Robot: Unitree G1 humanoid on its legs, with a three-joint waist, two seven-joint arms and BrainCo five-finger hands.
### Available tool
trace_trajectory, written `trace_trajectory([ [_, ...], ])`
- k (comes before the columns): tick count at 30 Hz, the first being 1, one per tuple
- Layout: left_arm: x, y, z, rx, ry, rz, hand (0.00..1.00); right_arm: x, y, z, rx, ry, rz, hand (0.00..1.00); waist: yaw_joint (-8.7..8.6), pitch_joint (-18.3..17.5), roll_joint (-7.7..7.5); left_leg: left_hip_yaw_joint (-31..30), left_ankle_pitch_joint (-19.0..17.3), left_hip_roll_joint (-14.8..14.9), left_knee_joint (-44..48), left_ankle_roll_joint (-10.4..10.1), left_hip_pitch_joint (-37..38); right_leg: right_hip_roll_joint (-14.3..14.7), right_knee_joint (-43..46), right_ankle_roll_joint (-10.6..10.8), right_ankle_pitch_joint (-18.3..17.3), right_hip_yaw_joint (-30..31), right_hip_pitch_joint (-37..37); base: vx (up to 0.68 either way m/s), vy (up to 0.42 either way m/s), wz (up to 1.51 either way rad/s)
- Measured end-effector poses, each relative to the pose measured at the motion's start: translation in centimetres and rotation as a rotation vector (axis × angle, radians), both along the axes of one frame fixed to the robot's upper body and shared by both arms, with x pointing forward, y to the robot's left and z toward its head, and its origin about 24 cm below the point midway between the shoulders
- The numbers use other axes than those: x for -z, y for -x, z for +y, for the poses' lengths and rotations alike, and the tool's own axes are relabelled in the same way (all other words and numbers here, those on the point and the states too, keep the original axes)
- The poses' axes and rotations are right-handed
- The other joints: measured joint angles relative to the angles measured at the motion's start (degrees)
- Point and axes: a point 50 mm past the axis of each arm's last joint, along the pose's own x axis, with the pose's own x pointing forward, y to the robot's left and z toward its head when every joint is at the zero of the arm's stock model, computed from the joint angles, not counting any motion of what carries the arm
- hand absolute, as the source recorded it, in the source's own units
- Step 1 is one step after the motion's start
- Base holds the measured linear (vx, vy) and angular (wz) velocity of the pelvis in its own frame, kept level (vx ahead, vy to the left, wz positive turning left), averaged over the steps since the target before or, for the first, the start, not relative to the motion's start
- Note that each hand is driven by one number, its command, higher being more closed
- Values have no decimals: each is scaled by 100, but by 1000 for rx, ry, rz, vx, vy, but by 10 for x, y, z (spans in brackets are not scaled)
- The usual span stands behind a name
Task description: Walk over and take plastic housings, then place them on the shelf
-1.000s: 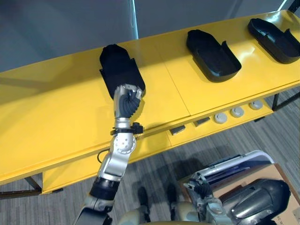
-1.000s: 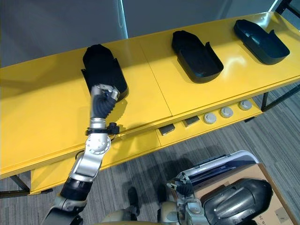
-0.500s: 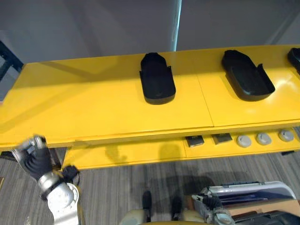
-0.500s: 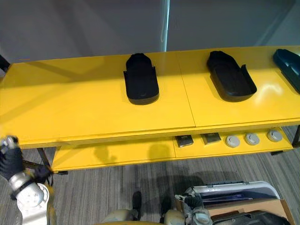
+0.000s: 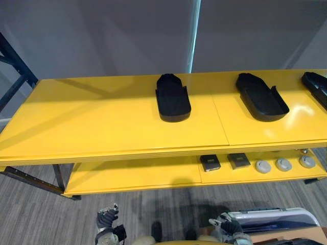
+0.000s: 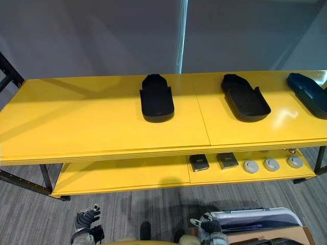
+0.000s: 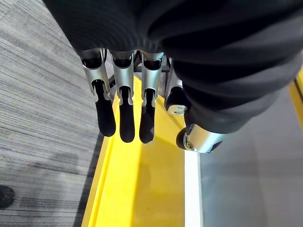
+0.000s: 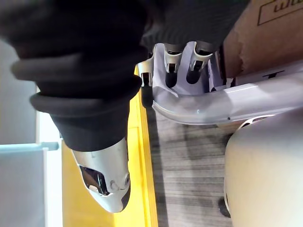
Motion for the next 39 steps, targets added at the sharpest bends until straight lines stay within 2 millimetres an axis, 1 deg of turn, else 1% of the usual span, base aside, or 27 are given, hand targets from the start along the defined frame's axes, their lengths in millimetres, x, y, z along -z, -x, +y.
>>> trace_trajectory([
  [4,6,-3,-10,59,25,25,0,1,0,0,6,0,0,0,-12,-7,-13,4,5,-1,5,-7,5,1,-3,-8,6,17,1,0,0,0],
  [9,5,-5,-8,98,12,25,0,2,-1,3,20,-10,-8,0,-64,-8,-19,12,1,-2,27,-13,18,3,22,-14,8,41,-2,4,-1,-1],
  [12,5,-4,-8,100,11,28,0,2,-3,4,19,-14,-16,0,-123,4,-37,143,-91,20,101,-97,60,14,96,0,-40,168,-10,13,-5,-20],
  [14,4,-5,-8,100,10,21,0,0,-6,8,14,-19,-34,0,-64,31,-80,303,-479,90,805,-123,-196,30,229,-14,-89,371,-121,-12,-16,-54],
  [15,2,-7,-8,100,8,10,0,-2,-9,9,8,-19,-51,0,6,38,-81,323,-803,173,1487,-184,-486,84,392,-49,-147,539,-251,-35,-38,-64],
  [16,-2,-12,-9,103,5,-16,0,-4,-12,12,3,-24,-65,0,13,52,-103,-28,-950,197,2127,-165,-820,117,555,-90,-190,660,-393,-33,-44,-66],
  [17,-4,-15,-10,105,6,-33,0,-5,-15,14,-5,-24,-75,0,28,56,-114,-324,-1009,193,2416,-227,-954,131,628,-92,-195,727,-466,-16,-30,-75],
  [18,-8,-18,-14,105,12,-60,0,-9,-21,15,-17,-16,-98,0,39,69,-116,-861,-1193,177,2790,-372,-1139,214,755,-87,-197,916,-627,16,26,-84],
  [19,-10,-22,-19,119,19,-77,0,-12,-27,17,-35,-13,-124,0,23,75,-66,-1271,-1423,160,2995,-515,-1204,301,891,-76,-202,1046,-725,12,59,-82],
  [20,-11,-25,-21,128,23,-84,0,-14,-30,17,-35,-14,-136,0,14,75,-51,-1368,-1528,153,3023,-528,-1200,329,982,-73,-204,1115,-802,7,112,-69],
  [21,-13,-33,-26,150,28,-107,0,-18,-36,19,-34,-16,-165,0,-11,78,-58,-1401,-1690,140,2990,-444,-1173,360,1116,-31,-221,1256,-935,-59,136,-63],
  [22,-17,-42,-30,170,28,-134,0,-22,-43,20,-46,-11,-193,0,-13,108,-96,-1312,-1741,104,2982,-352,-1165,359,1150,33,-198,1415,-1033,-79,141,-58],
  [23,-18,-44,-30,172,27,-142,0,-23,-46,20,-48,-12,-203,0,1,126,-128,-1251,-1745,104,2971,-347,-1163,358,1140,92,-202,1469,-1047,-90,125,-65],
  [24,-23,-51,-32,182,24,-170,0,-29,-53,24,-56,-15,-241,0,14,187,-245,-1056,-1765,102,2969,-309,-1161,366,1126,182,-155,1677,-1113,-110,172,-87],
  [25,-28,-58,-31,189,15,-202,0,-38,-66,31,-69,-21,-305,0,27,252,-334,-811,-1787,104,3000,-252,-1192,383,964,265,20,1932,-1148,-109,187,-107],
  [26,-30,-60,-30,198,7,-208,0,-43,-74,35,-80,-20,-332,0,30,235,-393,-607,-1761,105,3001,-197,-1259,375,851,317,121,2107,-1235,-106,205,-102],
  [27,-31,-62,-30,209,0,-215,0,-46,-79,37,-88,-19,-350,0,39,244,-444,-443,-1728,89,3019,-129,-1296,327,769,267,183,2143,-1302,-95,209,-91],
  [28,-33,-65,-31,226,-5,-224,0,-51,-88,38,-102,-12,-378,0,15,290,-421,-231,-1648,98,2964,113,-1404,176,598,257,234,1956,-1337,-164,267,-89],
  [29,-35,-70,-34,230,1,-240,0,-53,-94,40,-115,-11,-388,0,66,364,-399,45,-1566,145,2848,311,-1404,8,1156,403,184,1537,-1540,-163,260,-78],
  [30,-36,-72,-34,228,-1,-245,0,-54,-96,40,-121,-8,-389,0,82,390,-402,151,-1532,133,2770,364,-1357,-73,1568,392,9,1377,-1606,-140,217,-70],
  [31,-36,-72,-33,237,-13,-243,0,-54,-96,44,-140,-10,-391,0,180,416,-396,314,-1485,102,2636,431,-1221,-159,2332,460,-349,1249,-1545,-67,158,-55],
  [32,-36,-71,-32,243,-20,-240,0,-54,-95,48,-162,-8,-390,0,186,412,-402,386,-1444,30,2534,469,-1121,-235,2879,564,-659,1240,-1271,-62,123,-39],
  [34,-35,-70,-33,255,-25,-234,0,-53,-94,51,-178,-9,-389,0,182,388,-443,400,-1356,-117,2411,518,-1108,-292,3175,611,-992,1231,-755,-71,39,-4],
  [35,-35,-70,-34,256,-23,-233,0,-53,-96,53,-183,-12,-390,0,249,367,-480,477,-1321,-160,2410,531,-1190,-308,2986,634,-1126,1160,-374,-75,7,-13],
  [36,-34,-69,-33,255,-23,-229,0,-53,-98,54,-189,-12,-386,0,345,356,-490,506,-1287,-169,2439,535,-1258,-307,2707,593,-1105,1117,-178,-83,-14,-50],
  [37,-32,-68,-32,250,-24,-216,0,-51,-103,55,-203,-8,-372,0,437,320,-549,609,-1172,-178,2477,527,-1441,-331,1777,442,-1179,1051,79,-79,-18,-56],
  [39,-28,-69,-30,253,-26,-195,0,-53,-114,51,-219,15,-374,0,491,329,-552,446,-968,-213,2461,434,-1690,-315,894,408,-1183,1023,233,-185,-85,-53],
])
